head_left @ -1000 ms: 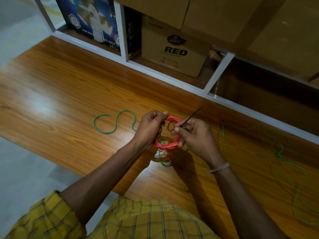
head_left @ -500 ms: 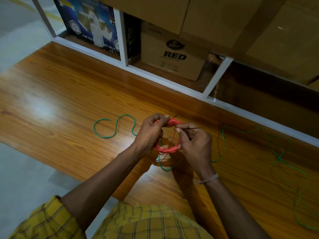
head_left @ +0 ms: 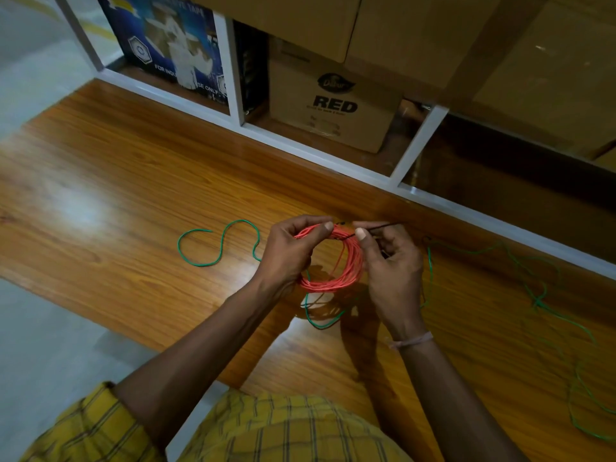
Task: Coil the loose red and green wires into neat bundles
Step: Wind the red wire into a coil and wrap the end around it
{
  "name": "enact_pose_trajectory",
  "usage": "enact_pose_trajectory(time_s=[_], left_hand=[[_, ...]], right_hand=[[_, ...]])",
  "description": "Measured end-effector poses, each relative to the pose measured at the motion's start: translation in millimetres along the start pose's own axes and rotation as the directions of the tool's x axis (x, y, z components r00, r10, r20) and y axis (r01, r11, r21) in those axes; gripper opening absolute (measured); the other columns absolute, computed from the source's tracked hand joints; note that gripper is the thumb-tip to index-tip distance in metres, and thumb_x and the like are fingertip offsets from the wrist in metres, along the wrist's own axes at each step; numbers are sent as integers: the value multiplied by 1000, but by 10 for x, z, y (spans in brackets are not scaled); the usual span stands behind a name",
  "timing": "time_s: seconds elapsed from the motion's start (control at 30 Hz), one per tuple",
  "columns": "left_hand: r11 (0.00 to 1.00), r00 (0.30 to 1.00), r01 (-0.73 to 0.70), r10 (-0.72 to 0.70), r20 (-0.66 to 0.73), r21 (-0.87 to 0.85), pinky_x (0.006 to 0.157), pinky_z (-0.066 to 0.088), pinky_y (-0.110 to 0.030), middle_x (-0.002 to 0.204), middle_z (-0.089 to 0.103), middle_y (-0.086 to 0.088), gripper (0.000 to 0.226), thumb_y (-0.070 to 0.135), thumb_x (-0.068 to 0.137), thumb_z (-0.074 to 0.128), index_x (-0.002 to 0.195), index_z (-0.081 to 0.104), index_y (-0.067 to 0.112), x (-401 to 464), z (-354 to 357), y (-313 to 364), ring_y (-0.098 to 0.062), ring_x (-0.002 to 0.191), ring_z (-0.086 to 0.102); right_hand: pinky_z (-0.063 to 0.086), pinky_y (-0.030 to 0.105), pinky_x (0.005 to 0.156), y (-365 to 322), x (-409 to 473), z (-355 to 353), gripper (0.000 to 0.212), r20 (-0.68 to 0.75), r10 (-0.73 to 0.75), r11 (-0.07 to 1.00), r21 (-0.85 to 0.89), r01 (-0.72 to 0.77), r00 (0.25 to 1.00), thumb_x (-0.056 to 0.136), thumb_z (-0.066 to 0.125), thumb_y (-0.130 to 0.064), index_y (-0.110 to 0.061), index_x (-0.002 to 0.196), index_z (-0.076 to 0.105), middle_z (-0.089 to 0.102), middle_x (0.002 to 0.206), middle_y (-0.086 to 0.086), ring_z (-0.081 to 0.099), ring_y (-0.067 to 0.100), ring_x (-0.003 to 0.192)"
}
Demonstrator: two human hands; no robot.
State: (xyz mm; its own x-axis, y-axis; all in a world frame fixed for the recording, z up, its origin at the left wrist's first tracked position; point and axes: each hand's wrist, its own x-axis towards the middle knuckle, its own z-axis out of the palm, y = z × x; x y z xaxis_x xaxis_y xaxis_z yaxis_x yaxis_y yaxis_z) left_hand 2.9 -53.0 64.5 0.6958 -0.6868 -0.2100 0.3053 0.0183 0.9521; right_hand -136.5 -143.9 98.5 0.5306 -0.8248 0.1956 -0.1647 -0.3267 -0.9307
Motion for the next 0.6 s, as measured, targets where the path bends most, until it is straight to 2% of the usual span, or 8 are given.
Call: enact_pose_trajectory(time_s=[0.07,0.17,0.23,0.33,0.47,0.6], left_hand=[[1000,1000,20,-20,0,-15,42,24,-20,49,49,6,17,17,97,78,110,82,7,-3,6,11,-9,41,29],[998,998,59,-58,19,-32,41,22,-20,50,43,4,18,16,97,77,111,82,6,0,1,27,-8,41,26],[996,996,79,-78,36,-38,41,21,-21,49,40,4,18,15,97,77,110,82,5,-9,-6,34,-8,41,25],[994,994,103,-100,54,-47,41,19,-22,48,41,8,16,15,97,77,109,82,7,-22,-16,44,-8,41,24],[993,994,105,-102,48,-62,40,21,-20,50,42,5,17,15,95,78,109,82,6,-31,-34,74,-8,41,24],[993,994,112,-111,20,-35,39,20,-20,50,40,3,12,15,94,79,102,81,7,-58,-35,110,-8,40,24]], right_hand=[[62,42,81,-41,44,-17,13,8,54,996,72,-55,998,103,69,-19,-21,113,78,78,105,2,74,20,98],[57,24,70,-158,120,-25,21,17,160,962,223,-160,987,103,68,-12,-10,123,71,80,102,9,74,12,88],[53,19,63,-215,170,-22,24,28,223,931,291,-222,974,102,68,-9,-4,125,64,80,97,11,71,9,78],[51,20,59,-235,202,-17,19,64,255,919,294,-262,965,101,69,-10,-2,118,67,77,88,6,66,8,70],[47,19,54,-300,154,-34,15,117,249,911,310,-273,961,102,67,-11,3,108,70,70,80,7,58,10,63],[39,21,52,-434,124,-89,10,182,295,853,393,-344,938,104,62,-11,-4,103,70,63,79,6,50,10,62]])
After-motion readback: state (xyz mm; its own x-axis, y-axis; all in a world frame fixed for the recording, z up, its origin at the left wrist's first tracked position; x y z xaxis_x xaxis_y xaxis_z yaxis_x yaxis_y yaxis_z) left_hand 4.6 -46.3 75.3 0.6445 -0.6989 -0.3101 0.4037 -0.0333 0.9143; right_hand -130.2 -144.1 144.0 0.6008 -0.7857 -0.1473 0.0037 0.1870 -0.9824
